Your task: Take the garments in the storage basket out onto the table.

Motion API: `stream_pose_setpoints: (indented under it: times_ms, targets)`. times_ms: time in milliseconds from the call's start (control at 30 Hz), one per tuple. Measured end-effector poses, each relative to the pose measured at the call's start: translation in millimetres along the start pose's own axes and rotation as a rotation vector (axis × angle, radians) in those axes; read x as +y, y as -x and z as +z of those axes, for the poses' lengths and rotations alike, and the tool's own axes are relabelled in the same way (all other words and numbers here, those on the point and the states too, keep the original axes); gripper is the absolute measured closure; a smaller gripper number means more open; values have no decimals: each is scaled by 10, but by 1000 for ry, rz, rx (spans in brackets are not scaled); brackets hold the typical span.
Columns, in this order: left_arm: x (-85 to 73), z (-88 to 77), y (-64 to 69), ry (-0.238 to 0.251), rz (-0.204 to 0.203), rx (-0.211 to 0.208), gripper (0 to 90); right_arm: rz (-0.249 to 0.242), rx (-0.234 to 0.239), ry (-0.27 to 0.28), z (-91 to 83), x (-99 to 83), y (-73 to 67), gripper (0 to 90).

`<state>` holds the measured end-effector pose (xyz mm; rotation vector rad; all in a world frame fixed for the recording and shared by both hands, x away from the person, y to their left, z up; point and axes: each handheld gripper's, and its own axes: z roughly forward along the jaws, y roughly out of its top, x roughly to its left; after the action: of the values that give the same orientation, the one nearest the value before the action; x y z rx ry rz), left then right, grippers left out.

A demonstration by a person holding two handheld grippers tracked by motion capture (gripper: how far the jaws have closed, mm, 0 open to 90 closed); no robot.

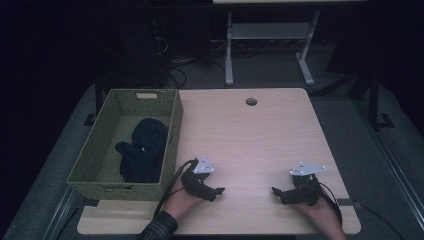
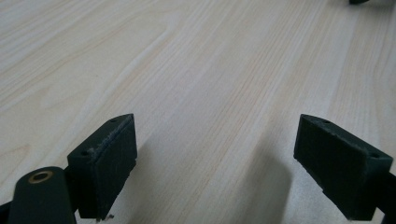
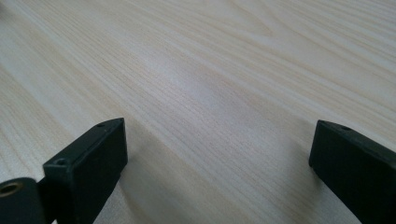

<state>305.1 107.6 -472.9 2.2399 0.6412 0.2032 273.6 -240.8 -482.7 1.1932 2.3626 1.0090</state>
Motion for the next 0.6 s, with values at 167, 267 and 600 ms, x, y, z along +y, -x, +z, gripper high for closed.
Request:
stream_pose_setpoints:
  times_ms: [167,267,600]
  targets:
    - [31,-24,-20,6,-12,-21,129,1,2,-2,2,1,-3,33]
    - [50,-39,-22,18,-9,-26,130,2,2,-2,2,1,-3,33]
    - [76,-58,-24,19,-4,-30,131,2,3,-3,0,0,-5,32]
